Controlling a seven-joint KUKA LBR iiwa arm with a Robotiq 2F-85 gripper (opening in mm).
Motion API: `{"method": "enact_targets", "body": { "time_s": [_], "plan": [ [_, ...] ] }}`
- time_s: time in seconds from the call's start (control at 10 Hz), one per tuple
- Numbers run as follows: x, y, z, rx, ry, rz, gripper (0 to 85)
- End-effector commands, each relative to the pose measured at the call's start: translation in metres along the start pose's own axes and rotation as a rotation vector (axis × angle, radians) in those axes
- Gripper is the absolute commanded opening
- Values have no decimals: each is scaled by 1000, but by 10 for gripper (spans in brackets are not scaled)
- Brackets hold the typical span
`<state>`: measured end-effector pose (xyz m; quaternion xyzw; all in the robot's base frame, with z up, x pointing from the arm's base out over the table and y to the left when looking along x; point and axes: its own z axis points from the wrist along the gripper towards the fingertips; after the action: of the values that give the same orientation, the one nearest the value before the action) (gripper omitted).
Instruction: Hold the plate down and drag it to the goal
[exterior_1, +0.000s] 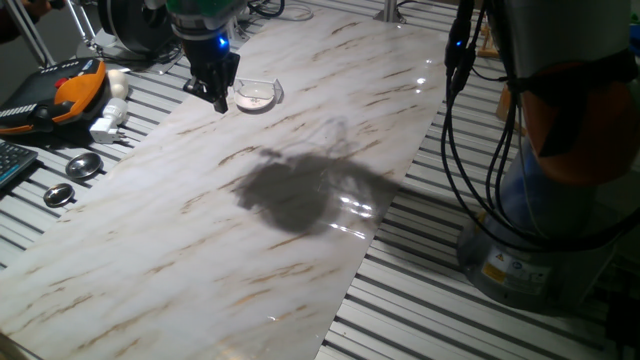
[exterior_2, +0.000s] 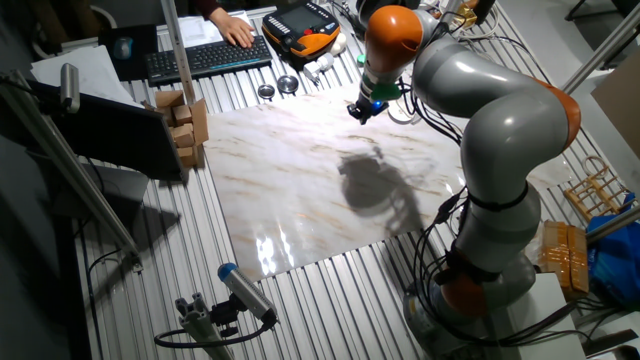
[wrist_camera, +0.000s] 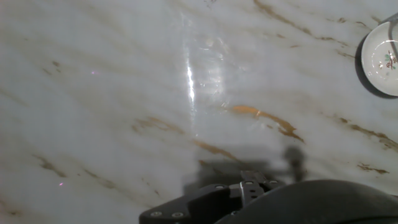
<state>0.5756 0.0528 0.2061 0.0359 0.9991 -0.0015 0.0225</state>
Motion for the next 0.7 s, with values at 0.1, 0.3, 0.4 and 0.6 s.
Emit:
{"method": "enact_targets", "body": {
  "time_s": [0.1, 0.3, 0.4, 0.6],
  "plan": [
    [0, 0, 0, 1, 0, -2, 0],
    [-1, -1, 0, 1, 0, -3, 0],
    [-1, 0, 0, 1, 0, -3, 0],
    [-3, -2, -2, 2, 1, -10, 0]
  ]
}}
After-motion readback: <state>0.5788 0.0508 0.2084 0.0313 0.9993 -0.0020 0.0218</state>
